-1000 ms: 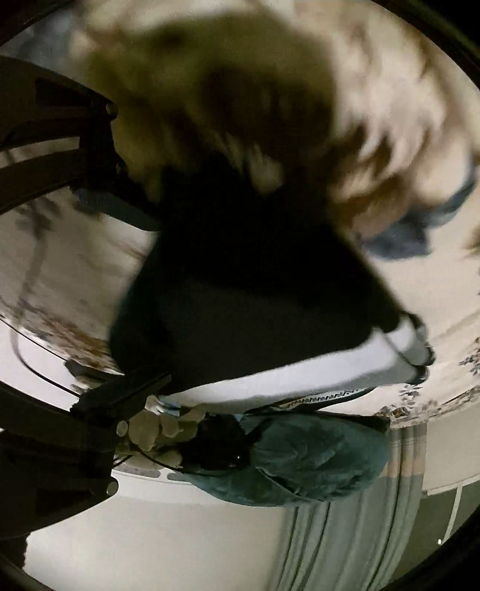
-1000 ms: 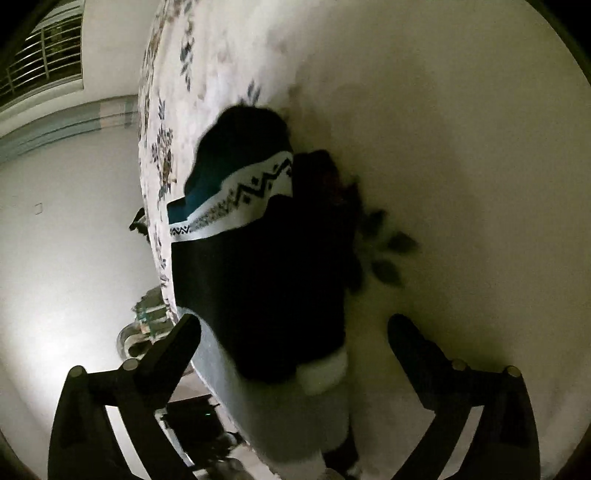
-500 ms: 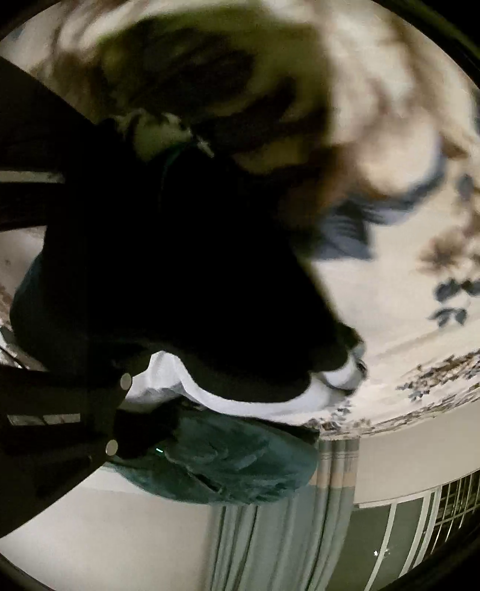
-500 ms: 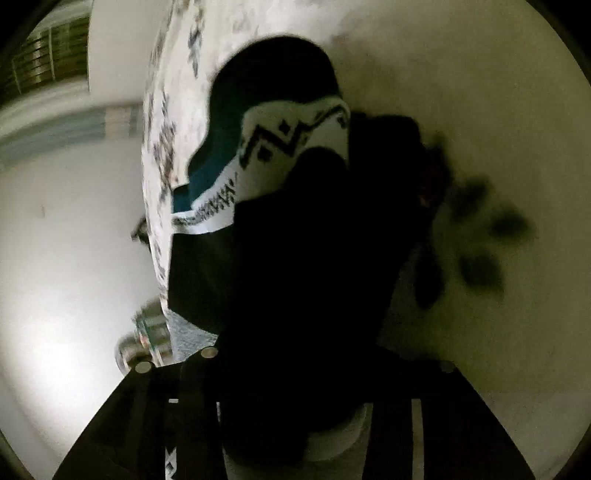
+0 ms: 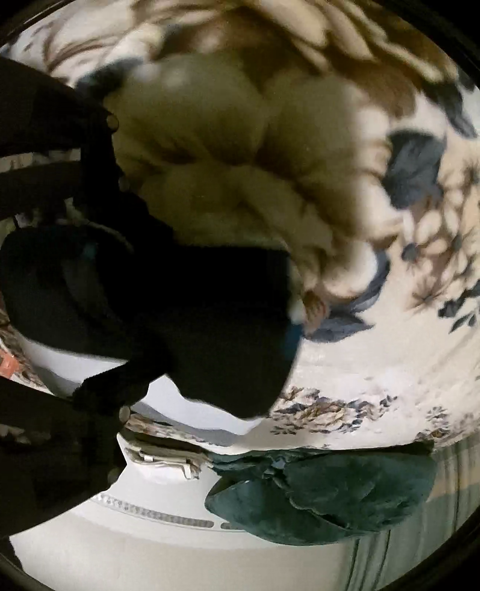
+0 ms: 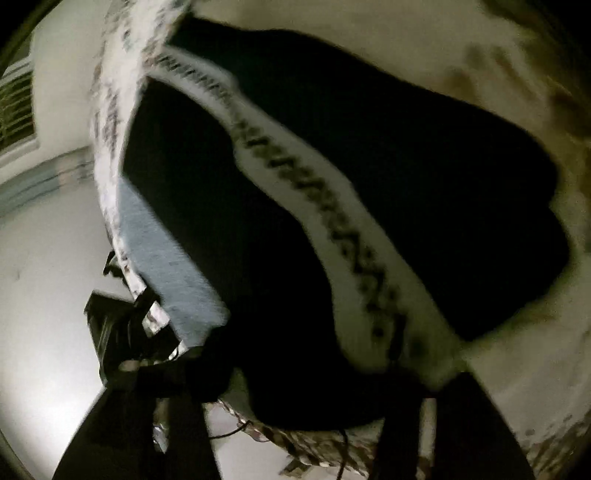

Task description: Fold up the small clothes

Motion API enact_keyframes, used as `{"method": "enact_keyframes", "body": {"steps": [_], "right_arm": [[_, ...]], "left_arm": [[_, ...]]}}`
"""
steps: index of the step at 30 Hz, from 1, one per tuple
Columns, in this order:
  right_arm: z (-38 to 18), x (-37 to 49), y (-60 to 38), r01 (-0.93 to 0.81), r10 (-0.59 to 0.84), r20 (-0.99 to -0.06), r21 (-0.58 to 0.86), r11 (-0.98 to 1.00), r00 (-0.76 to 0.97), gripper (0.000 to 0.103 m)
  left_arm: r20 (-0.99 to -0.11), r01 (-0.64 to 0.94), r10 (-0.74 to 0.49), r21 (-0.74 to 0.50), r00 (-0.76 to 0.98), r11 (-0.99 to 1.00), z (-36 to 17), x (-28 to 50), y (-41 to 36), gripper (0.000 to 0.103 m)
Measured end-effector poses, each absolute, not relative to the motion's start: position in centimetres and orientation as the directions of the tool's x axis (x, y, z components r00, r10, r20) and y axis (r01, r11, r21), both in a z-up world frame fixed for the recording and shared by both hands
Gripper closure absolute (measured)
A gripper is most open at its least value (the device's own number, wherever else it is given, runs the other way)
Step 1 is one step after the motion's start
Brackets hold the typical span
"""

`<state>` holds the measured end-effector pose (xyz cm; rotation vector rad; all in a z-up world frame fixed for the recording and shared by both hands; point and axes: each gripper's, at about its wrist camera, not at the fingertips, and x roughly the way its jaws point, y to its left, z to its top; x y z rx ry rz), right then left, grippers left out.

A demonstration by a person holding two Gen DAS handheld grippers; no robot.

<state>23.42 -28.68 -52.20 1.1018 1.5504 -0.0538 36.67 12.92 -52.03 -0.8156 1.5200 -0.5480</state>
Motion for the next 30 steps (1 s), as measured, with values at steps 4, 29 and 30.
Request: {"method": "enact_keyframes", "body": {"steps": [4, 29, 30], "right_arm": [[-48.8, 23.4, -30.9, 0.580, 0.533, -0.841, 0.480, 0.658, 0.092, 0.035], [-43.9, 35.2, -34.8, 0.353, 0.244, -0.939, 0.319, 0.879, 0.241, 0.089], [-43.7, 35.0, -35.4, 0.359, 0.239, -0.943, 0.312, 0.880, 0.234, 0.089]], "left_arm": [[-0.731, -0.141, -0.670, -0.682, 0.125, 0.718, -49.0, 31.9, 15.2, 0.039], [-0.905, -0.265, -0.360, -0.413, 0.227, 0.871, -50.6, 28.8, 15.0, 0.002], [-0.895, -0.268, -0.369, -0.431, 0.252, 0.862, -49.7, 29.2, 15.3, 0.002]]}}
